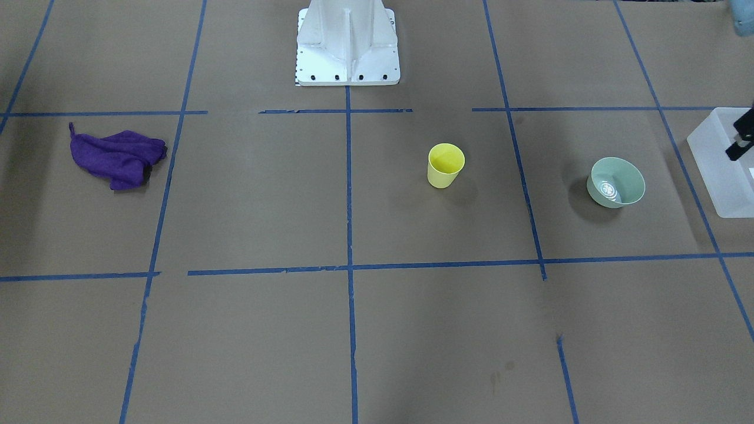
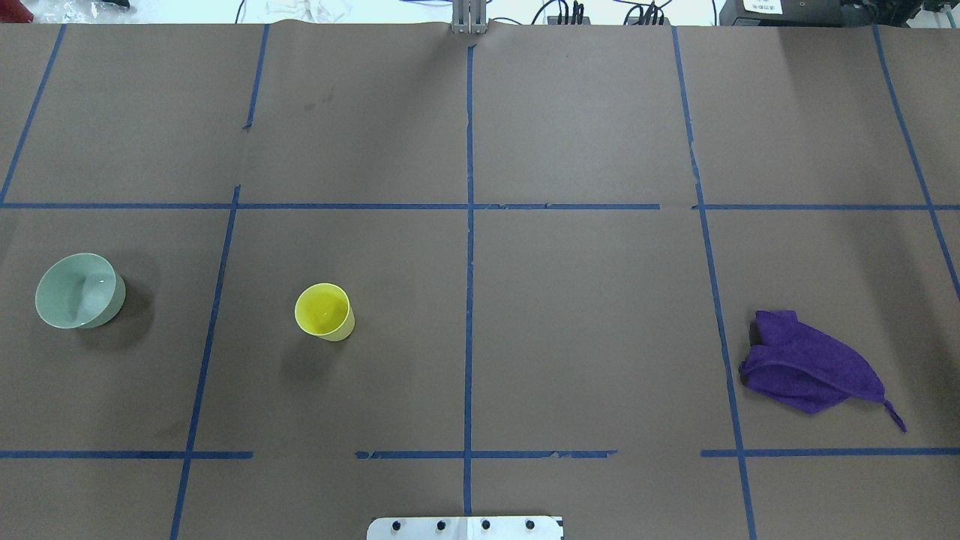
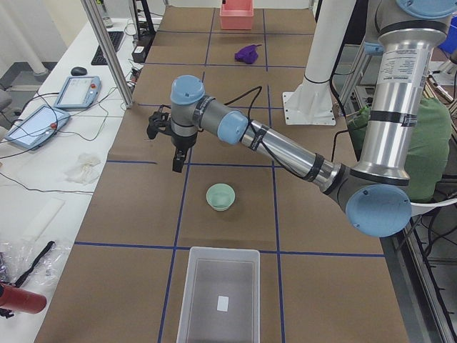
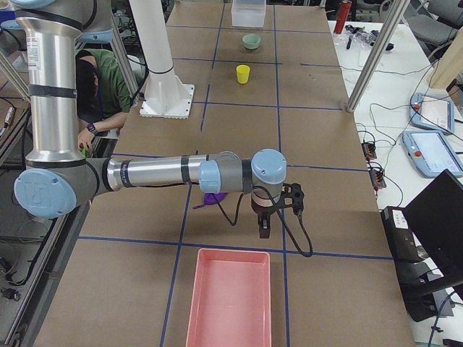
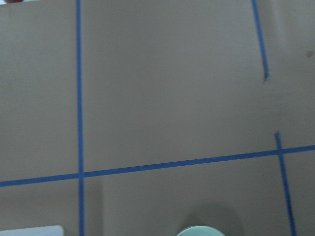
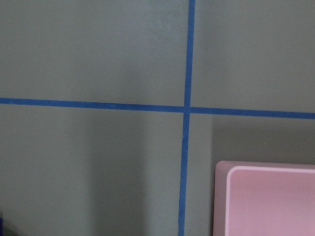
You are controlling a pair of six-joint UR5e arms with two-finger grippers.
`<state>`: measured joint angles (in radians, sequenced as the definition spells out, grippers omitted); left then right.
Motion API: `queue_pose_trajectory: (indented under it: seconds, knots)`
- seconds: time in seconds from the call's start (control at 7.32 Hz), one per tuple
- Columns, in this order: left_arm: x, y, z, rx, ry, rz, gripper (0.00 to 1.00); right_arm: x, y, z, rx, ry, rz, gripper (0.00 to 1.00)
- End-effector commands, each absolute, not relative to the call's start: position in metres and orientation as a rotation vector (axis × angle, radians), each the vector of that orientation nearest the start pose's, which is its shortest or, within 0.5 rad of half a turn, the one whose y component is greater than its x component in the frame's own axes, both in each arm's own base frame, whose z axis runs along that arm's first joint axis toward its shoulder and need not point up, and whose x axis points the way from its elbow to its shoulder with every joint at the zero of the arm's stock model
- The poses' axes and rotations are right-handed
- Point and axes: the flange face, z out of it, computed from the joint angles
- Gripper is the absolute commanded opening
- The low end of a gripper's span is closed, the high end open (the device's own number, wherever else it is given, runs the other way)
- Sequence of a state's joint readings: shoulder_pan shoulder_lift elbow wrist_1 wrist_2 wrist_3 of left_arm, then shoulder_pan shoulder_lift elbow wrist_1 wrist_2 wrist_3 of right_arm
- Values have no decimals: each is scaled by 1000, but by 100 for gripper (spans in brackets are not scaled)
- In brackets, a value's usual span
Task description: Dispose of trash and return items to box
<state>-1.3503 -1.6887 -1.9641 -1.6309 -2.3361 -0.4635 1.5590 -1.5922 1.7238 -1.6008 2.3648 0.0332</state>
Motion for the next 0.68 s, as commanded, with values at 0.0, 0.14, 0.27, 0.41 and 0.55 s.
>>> queue_pose_trajectory:
  seconds: [0.0,0.14,0.27,0.41,0.55]
  knots:
    - [160,-481,348,230,983,-78,100,55,-493,585,98,-799,-32,100]
    - [215,-455,332,200,977,-117,100,53,-498,580,106,-801,-40,100]
    - [246,-443,320,179,986,-129,100,52,-497,580,102,-809,-37,100]
    - [283,-435,315,163,977,-127,100,50,-500,578,101,-822,-38,100]
    - [318,-430,310,157,966,-131,100,50,-500,576,104,-826,-40,100]
